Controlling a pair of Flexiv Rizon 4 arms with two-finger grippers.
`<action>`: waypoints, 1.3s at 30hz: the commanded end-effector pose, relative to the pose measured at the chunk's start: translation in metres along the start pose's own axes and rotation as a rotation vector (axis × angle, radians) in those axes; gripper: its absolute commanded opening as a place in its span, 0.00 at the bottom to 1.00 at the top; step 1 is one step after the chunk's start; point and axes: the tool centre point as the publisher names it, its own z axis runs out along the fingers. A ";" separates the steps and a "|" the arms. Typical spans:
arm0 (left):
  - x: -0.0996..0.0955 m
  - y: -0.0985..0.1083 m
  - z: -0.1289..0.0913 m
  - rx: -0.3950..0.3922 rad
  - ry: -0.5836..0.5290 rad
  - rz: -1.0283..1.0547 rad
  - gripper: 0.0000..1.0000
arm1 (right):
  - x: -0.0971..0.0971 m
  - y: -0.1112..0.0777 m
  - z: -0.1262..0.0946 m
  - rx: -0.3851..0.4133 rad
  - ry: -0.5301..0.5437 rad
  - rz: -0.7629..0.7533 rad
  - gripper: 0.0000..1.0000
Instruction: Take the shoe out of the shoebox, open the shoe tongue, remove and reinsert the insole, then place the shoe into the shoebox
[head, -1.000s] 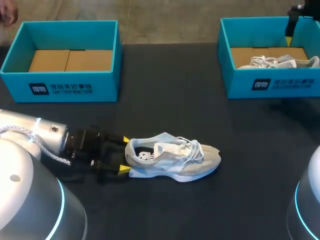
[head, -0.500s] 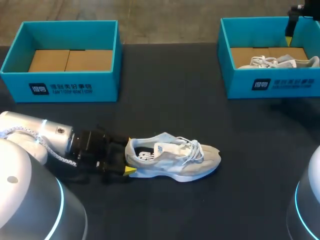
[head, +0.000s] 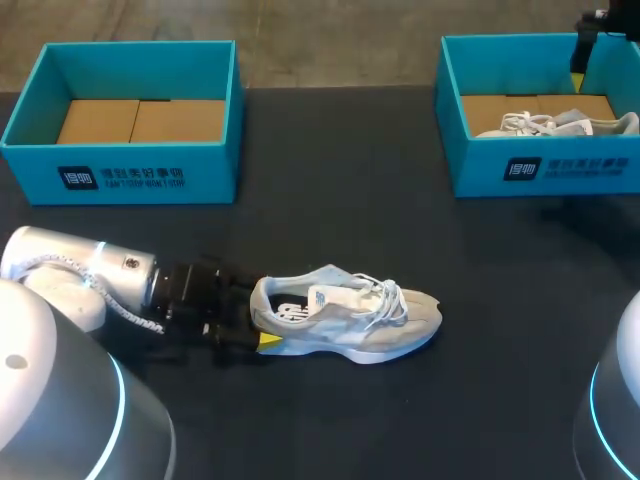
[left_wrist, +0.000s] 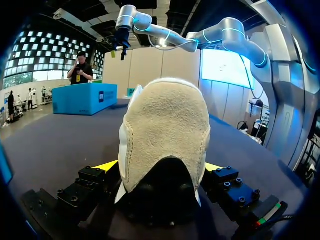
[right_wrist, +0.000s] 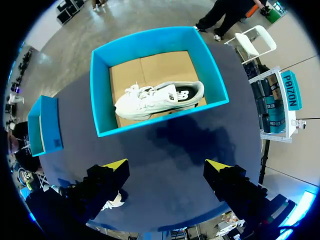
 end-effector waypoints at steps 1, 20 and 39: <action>-0.003 0.000 0.008 0.006 0.006 0.000 1.00 | 0.000 -0.001 0.000 -0.001 0.000 0.001 1.00; -0.003 0.002 0.017 0.047 0.045 0.008 0.96 | 0.000 -0.001 0.000 -0.001 0.000 0.001 1.00; -0.001 0.007 0.016 0.044 0.048 0.022 0.00 | 0.000 -0.001 0.000 -0.001 0.000 0.001 1.00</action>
